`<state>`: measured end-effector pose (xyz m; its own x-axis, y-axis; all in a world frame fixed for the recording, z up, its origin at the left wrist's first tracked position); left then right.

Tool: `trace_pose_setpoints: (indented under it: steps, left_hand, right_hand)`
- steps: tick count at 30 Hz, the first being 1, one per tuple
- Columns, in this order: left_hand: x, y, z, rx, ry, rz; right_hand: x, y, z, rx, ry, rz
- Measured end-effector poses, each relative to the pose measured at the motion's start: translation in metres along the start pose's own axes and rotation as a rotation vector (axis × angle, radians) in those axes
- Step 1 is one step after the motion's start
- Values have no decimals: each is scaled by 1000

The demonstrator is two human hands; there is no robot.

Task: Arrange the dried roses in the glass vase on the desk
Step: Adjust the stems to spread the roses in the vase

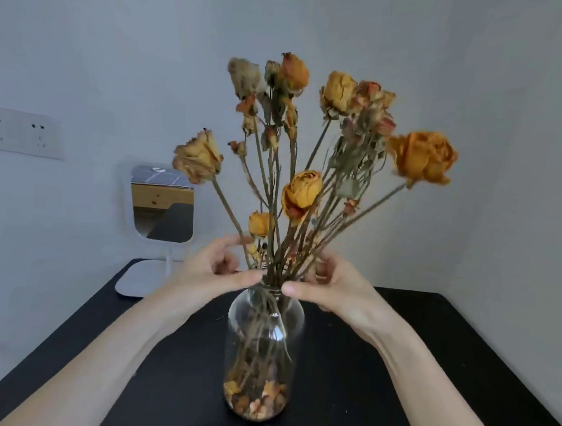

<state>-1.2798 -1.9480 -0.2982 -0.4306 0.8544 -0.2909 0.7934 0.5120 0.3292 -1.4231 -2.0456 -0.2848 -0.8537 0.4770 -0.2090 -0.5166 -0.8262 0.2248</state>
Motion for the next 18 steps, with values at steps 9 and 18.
trace_pose_setpoints:
  steps: [9,18]
  left_hand:
    - [34,-41,54,62,112,214]
    - [44,-64,63,148,-12,194]
  right_hand:
    - [8,-16,-30,151,3,-49]
    - [11,-12,-36,273,-30,-161]
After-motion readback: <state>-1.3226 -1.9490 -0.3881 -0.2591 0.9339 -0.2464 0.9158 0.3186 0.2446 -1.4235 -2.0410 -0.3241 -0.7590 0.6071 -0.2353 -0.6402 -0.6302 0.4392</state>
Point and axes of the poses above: each hand's wrist, its own x-axis away from the middle knuckle, its own y-axis out of the back of the hand, z = x × y, the point moved 7 cm from there along -x, towards the middle knuckle, and after that the axes turned 8 degrees about -x, right-handed, at the moved point
